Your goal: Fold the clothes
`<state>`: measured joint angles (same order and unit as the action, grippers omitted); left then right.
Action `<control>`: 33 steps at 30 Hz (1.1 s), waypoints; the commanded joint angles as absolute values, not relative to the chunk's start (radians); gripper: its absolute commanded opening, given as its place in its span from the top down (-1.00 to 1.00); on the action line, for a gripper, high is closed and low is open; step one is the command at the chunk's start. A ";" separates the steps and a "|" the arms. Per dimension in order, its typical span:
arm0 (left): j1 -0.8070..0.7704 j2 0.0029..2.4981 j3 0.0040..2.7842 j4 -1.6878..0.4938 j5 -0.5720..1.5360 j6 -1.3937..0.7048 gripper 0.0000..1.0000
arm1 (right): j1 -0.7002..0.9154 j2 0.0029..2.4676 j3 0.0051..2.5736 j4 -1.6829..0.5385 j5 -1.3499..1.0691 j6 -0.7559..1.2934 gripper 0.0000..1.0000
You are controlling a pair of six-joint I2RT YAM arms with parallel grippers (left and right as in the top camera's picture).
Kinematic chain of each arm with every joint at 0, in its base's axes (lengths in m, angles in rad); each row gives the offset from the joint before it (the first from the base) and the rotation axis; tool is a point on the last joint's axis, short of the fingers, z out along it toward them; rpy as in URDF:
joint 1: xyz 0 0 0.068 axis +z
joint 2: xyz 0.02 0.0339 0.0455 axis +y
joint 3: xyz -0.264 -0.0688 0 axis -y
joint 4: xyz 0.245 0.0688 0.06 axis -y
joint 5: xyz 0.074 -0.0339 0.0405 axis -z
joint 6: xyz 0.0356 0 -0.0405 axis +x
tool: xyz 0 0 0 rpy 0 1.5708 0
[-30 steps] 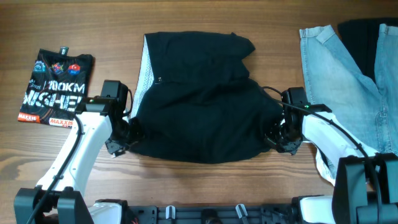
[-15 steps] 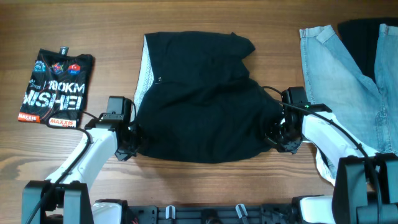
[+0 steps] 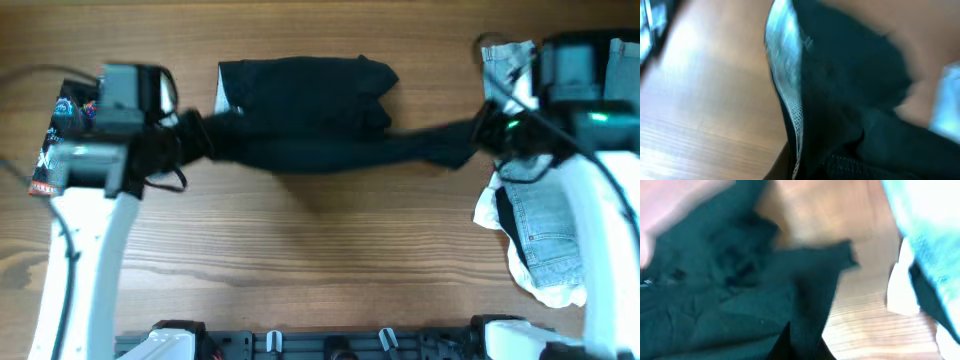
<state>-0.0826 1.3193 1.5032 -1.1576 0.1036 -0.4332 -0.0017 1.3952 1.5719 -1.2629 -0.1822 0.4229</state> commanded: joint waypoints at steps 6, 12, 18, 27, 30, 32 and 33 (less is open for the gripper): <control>-0.080 1.198 1.982 -1.165 0.072 -0.395 0.92 | -0.012 1.268 1.971 -1.346 -0.036 0.315 0.91; -0.080 1.106 1.987 -1.102 -0.043 -0.395 0.92 | -0.012 1.185 2.006 -1.244 0.135 0.318 0.92; -0.081 1.263 1.987 -1.115 -0.041 -0.395 0.92 | -0.012 1.333 2.006 -1.220 0.130 0.306 0.91; -0.072 1.797 2.004 -0.688 0.028 -0.231 0.92 | -0.039 1.702 2.053 -0.767 0.044 0.313 0.92; -0.048 1.787 2.078 -0.504 0.028 -0.231 0.92 | -0.081 1.672 2.223 -0.649 0.106 0.315 0.92; -0.028 1.782 2.183 -0.443 0.015 -0.232 0.92 | -0.110 1.657 2.318 -0.639 0.202 0.314 0.91; -0.011 1.782 2.247 -0.437 0.006 -0.232 0.92 | -0.130 1.654 2.355 -0.645 0.233 0.295 0.92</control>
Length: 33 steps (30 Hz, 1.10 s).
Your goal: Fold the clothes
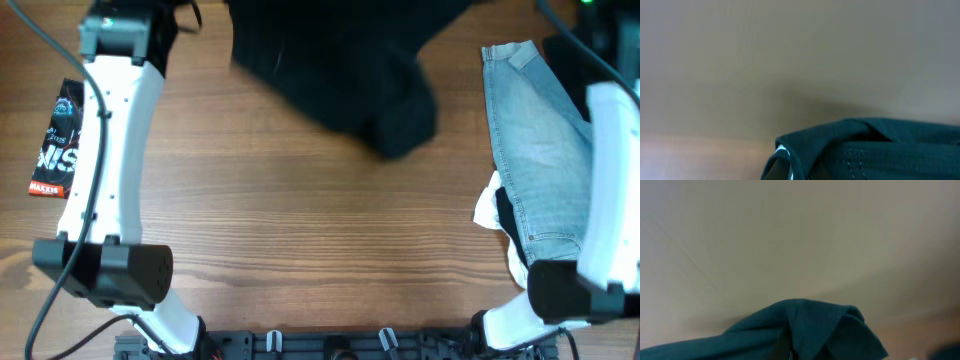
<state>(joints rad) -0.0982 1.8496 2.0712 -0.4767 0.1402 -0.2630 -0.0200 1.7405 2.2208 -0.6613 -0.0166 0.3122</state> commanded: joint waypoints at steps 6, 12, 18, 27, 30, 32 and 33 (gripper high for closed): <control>0.007 1.819 2.288 -0.838 0.075 -0.239 0.92 | -0.136 1.697 2.307 -1.018 0.226 0.237 0.91; -0.008 2.078 2.175 -1.395 0.065 -0.239 0.92 | -0.098 1.876 1.995 -1.289 0.041 0.233 0.91; -0.008 2.185 1.988 -1.509 0.051 -0.239 0.92 | -0.075 1.922 1.635 -1.258 0.006 0.242 0.92; -0.008 2.175 1.890 -1.683 -0.025 -0.281 0.92 | -0.075 1.921 1.357 -1.322 -0.002 0.256 0.91; -0.008 2.172 1.774 -1.648 -0.025 -0.280 0.92 | -0.075 1.921 1.295 -1.321 -0.002 0.265 0.91; -0.008 2.157 1.671 -1.596 -0.024 -0.281 0.92 | -0.075 1.921 1.251 -1.308 -0.006 0.266 0.91; -0.008 2.146 1.629 -1.572 -0.024 -0.281 0.92 | -0.075 1.921 1.226 -1.294 -0.021 0.266 0.91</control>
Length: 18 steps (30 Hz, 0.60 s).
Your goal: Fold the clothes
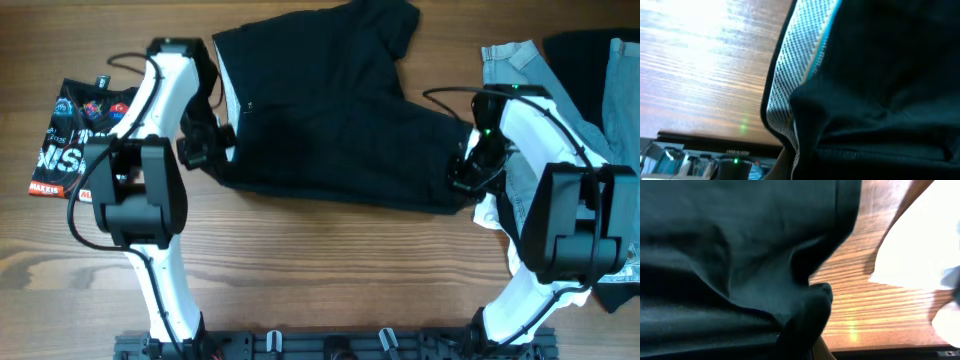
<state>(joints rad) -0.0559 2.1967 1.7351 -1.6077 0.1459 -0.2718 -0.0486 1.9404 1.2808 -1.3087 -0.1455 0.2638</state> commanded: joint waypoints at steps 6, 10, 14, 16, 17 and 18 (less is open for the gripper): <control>-0.008 2.021 1.315 -1.441 -0.034 -0.334 0.92 | -0.075 1.905 1.065 -1.208 -0.060 0.345 0.91; -0.008 1.938 1.194 -1.401 -0.070 -0.406 0.92 | -0.070 1.811 0.944 -1.134 -0.128 0.343 0.91; -0.008 1.864 1.190 -1.409 -0.070 -0.413 0.92 | -0.053 1.710 0.936 -1.141 -0.139 0.385 0.91; -0.008 1.816 1.190 -1.406 -0.083 -0.413 0.92 | -0.053 1.642 0.936 -1.141 -0.139 0.397 0.89; -0.007 1.790 1.190 -1.404 -0.099 -0.424 0.92 | -0.053 1.605 0.936 -1.141 -0.140 0.396 0.82; -0.002 1.769 1.190 -1.403 -0.120 -0.439 0.88 | -0.053 1.584 0.936 -1.141 -0.140 0.396 0.70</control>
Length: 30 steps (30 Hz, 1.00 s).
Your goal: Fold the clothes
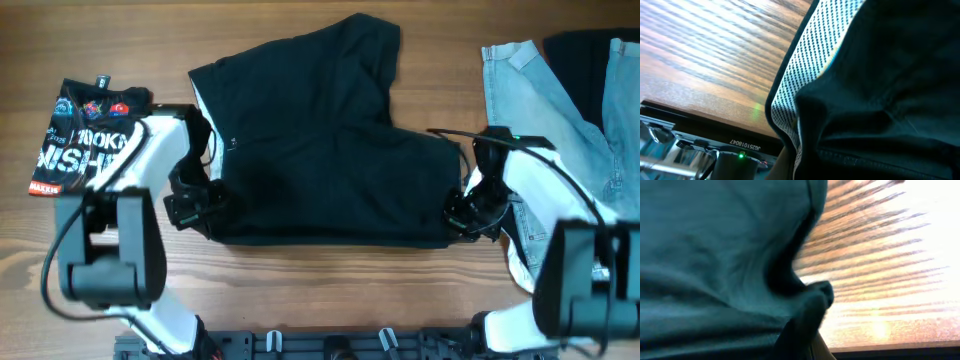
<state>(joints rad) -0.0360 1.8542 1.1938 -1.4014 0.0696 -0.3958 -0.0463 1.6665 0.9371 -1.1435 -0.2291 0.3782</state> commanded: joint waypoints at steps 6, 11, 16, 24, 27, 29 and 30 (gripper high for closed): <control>0.067 1.694 1.192 -1.313 -0.129 -0.453 -0.52 | -0.054 1.560 0.936 -1.128 -0.155 0.397 0.22; 0.063 1.694 1.193 -1.007 0.192 -0.285 -0.36 | -0.054 1.560 0.937 -1.036 -0.161 0.396 0.16; 0.063 1.717 1.193 -0.751 0.291 -0.276 -0.02 | -0.053 1.560 0.937 -0.977 -0.213 0.351 0.15; 0.063 1.879 1.193 -0.565 0.329 -0.265 0.01 | -0.053 1.560 0.936 -0.976 -0.216 0.347 0.14; 0.063 1.928 1.193 -0.511 0.330 -0.265 0.03 | -0.053 1.560 0.936 -0.980 -0.216 0.343 0.14; 0.059 1.953 1.193 -0.508 0.350 -0.265 0.03 | -0.053 1.560 0.936 -0.980 -0.216 0.343 0.14; 0.055 1.962 1.193 -0.509 0.368 -0.265 0.04 | -0.053 1.560 0.936 -0.980 -0.216 0.343 0.14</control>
<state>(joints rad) 0.0612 1.9221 1.1889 -0.5114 0.3183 -0.2886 -0.0494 1.5703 0.9371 -0.9791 -0.2020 0.3611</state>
